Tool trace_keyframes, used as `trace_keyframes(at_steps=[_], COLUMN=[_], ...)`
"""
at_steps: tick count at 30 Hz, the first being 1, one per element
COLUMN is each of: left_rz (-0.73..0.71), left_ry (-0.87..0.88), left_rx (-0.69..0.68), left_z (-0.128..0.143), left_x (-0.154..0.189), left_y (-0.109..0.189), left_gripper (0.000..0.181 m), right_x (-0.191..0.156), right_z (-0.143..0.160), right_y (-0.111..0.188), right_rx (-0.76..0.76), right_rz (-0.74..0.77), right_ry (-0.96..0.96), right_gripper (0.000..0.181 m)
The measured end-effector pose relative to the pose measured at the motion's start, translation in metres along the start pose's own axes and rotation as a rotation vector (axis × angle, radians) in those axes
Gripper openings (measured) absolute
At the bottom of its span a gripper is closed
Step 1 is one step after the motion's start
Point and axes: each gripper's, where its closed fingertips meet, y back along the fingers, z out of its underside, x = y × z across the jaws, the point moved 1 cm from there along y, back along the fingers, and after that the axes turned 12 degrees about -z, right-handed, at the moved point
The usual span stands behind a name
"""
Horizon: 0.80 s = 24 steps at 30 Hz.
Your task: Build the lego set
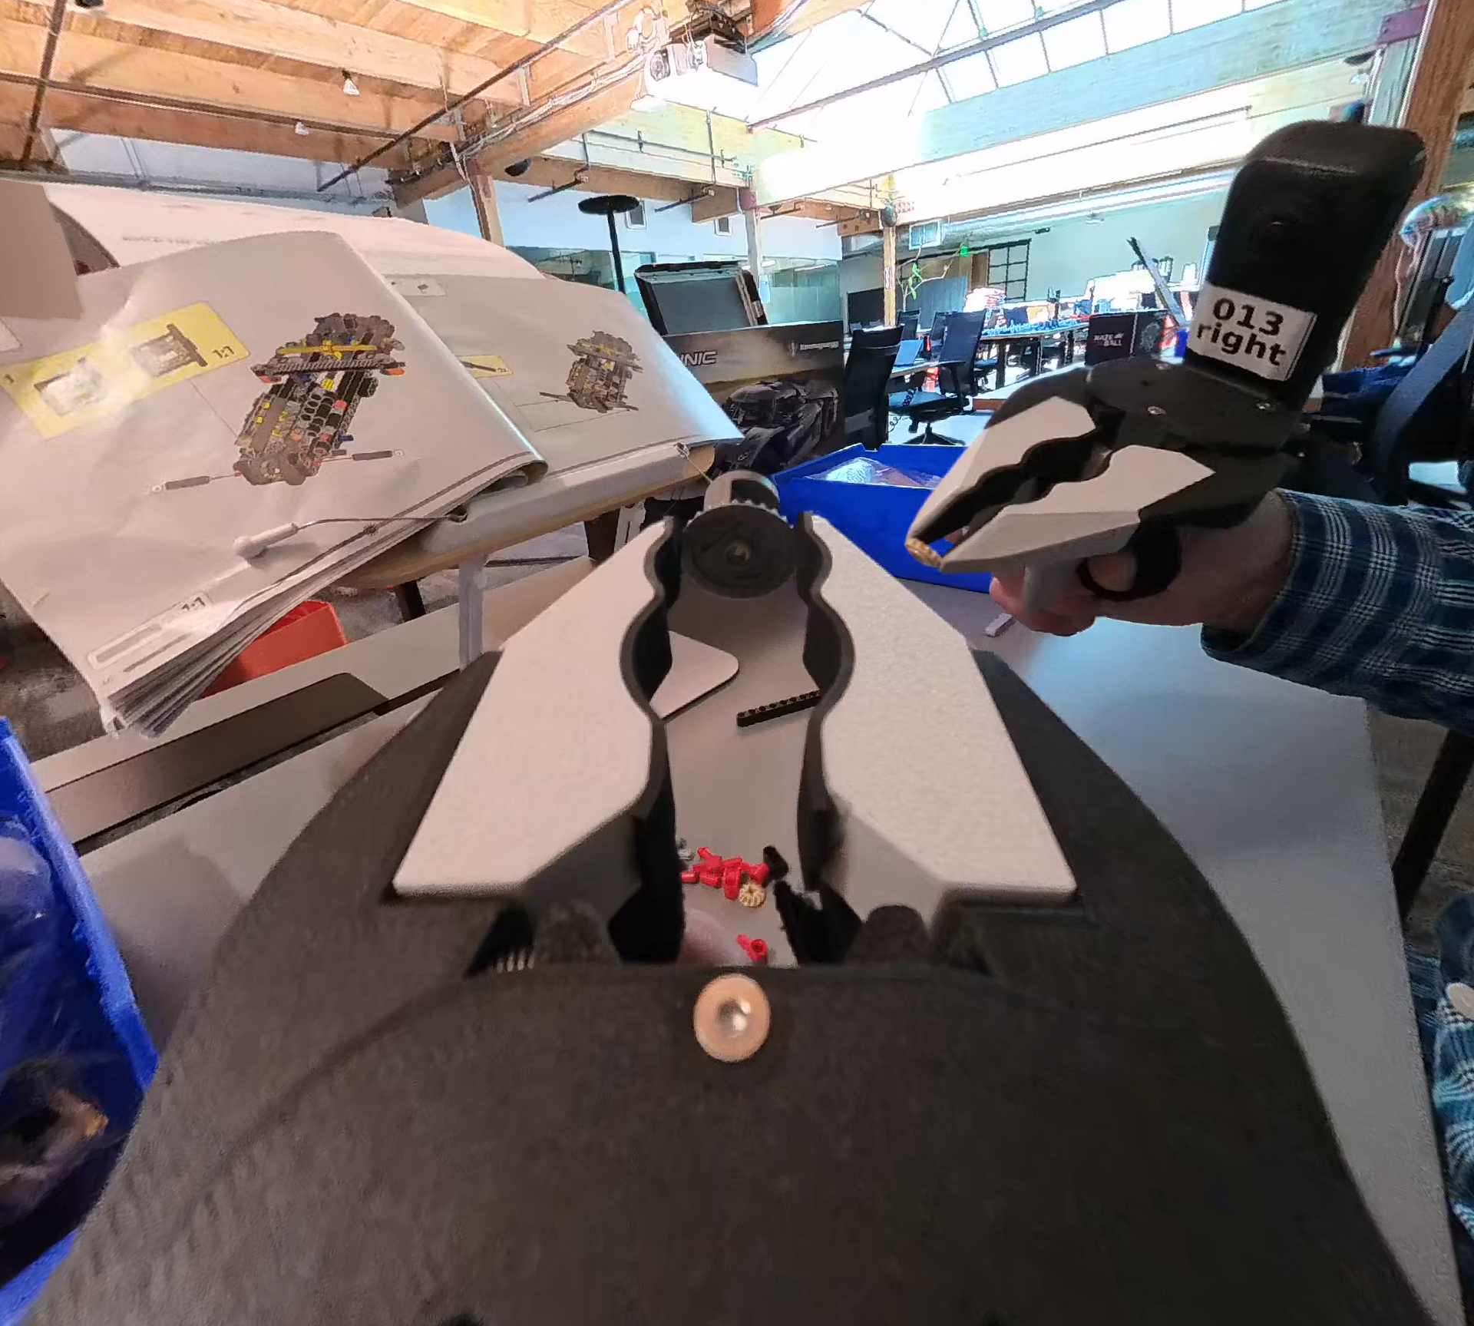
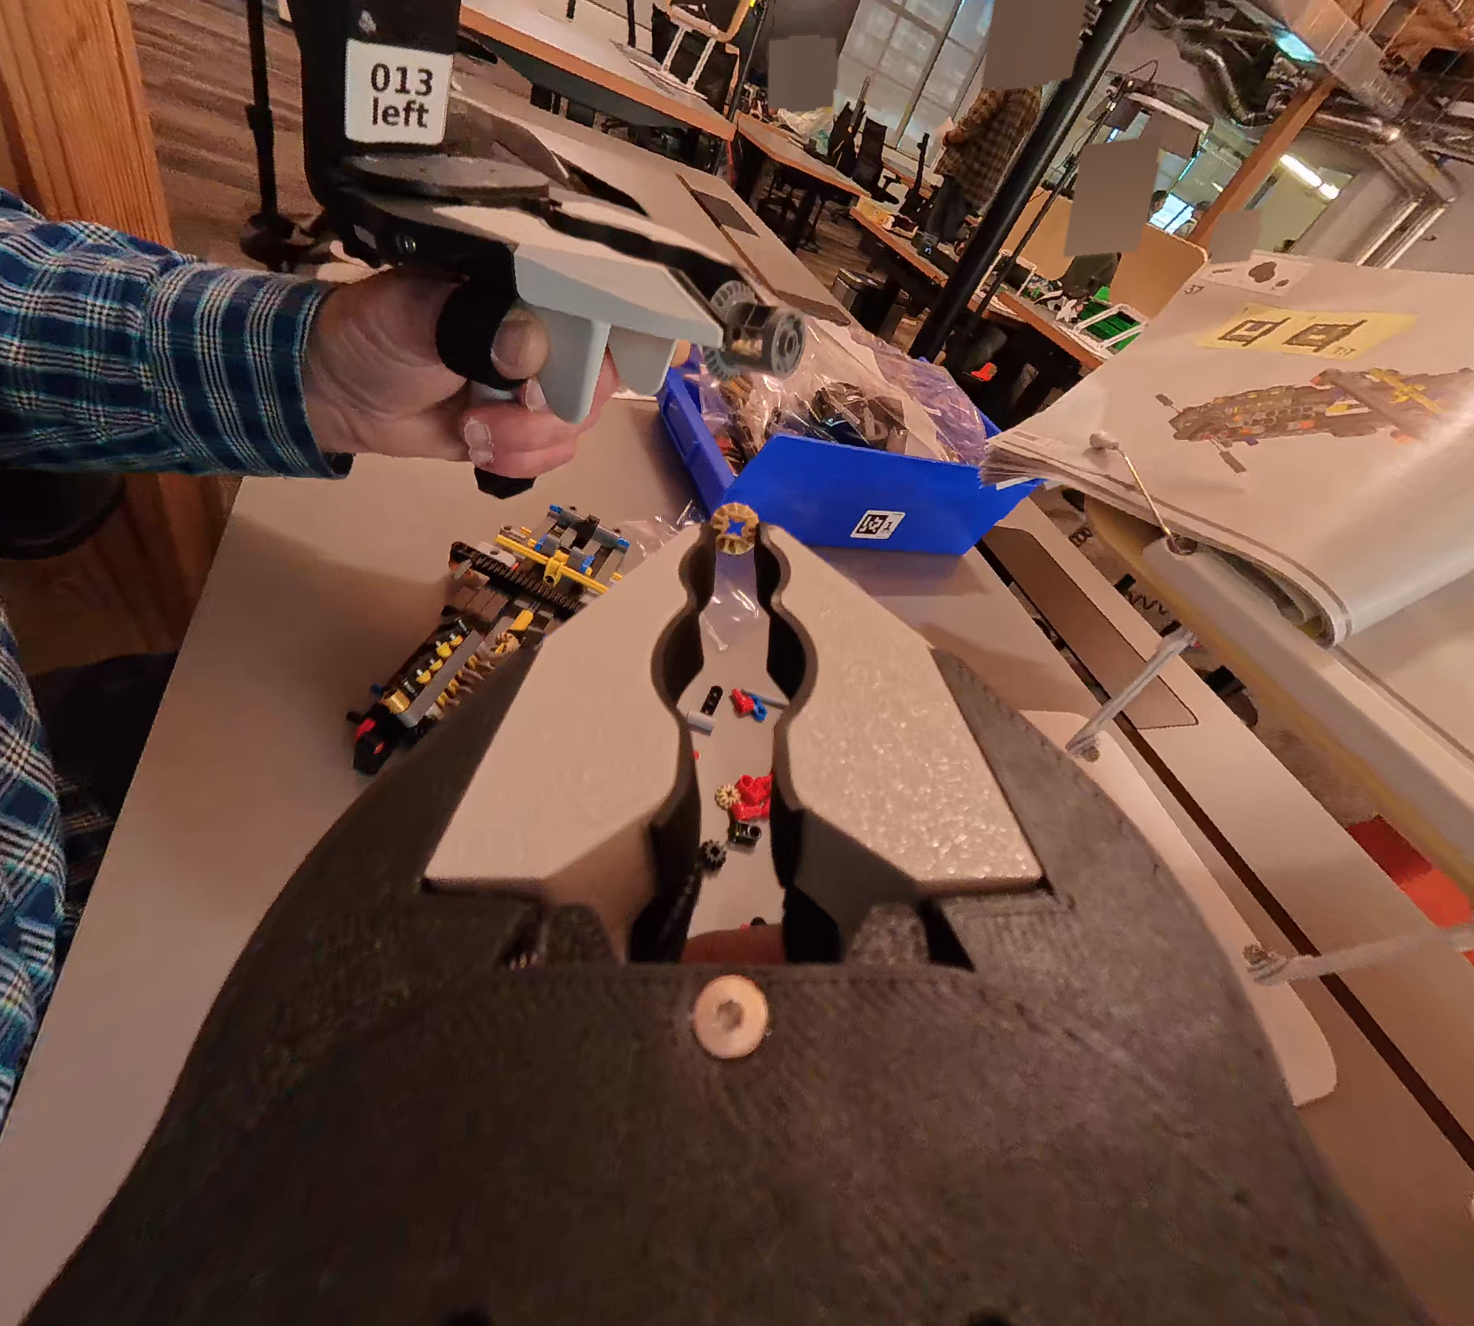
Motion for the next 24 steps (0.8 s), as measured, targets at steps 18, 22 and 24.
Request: trace_keyframes(at_steps=[18, 22, 24], left_rz=[-0.025, -0.038, -0.051], left_ry=[-0.157, -0.218, -0.256], left_rx=[0.035, 0.065, 0.082], left_z=[-0.009, -0.018, -0.023], left_x=[0.025, 0.032, 0.033], left_y=[-0.012, -0.014, -0.014], left_gripper=[0.026, 0.026, 0.027], right_x=[0.000, -0.002, -0.002], right_z=[-0.046, -0.055, -0.058], right_y=[0.005, 0.007, 0.008], right_rx=[0.097, 0.116, 0.122], right_rz=[-0.043, -0.102, -0.132], right_ry=[-0.180, -0.261, -0.317], right_gripper=[0.007, 0.008, 0.007])
